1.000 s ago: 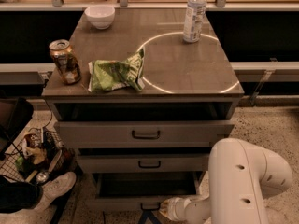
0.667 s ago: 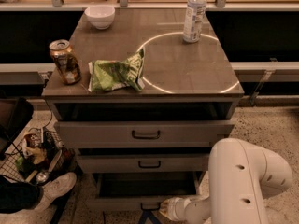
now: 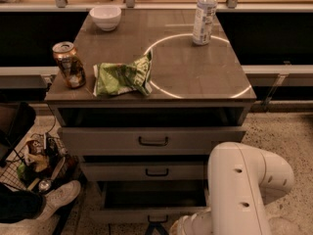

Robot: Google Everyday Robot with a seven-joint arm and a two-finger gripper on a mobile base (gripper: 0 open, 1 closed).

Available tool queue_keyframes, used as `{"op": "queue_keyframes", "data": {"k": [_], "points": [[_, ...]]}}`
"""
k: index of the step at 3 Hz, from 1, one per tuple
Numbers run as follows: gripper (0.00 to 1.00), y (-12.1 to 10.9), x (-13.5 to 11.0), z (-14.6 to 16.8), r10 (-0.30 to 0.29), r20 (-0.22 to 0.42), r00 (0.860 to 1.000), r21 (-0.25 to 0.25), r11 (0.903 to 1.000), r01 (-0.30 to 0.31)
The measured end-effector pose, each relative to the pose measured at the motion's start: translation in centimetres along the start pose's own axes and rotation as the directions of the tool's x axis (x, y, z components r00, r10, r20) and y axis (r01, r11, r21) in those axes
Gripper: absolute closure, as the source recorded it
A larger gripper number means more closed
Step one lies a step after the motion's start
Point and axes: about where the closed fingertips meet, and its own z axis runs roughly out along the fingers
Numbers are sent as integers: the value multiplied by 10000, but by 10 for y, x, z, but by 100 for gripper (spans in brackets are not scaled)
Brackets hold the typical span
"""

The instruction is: Close bottom drawer

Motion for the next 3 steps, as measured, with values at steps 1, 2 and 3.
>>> {"op": "queue_keyframes", "data": {"k": [1,2,3], "points": [[100,7,10,5,188,-10,9998,-90,9998,-188],[100,-14,-4,15,66,492,9988,400,9992,-86],[100,-51,-33,25,-332,945,9950,938,9953,243]]}}
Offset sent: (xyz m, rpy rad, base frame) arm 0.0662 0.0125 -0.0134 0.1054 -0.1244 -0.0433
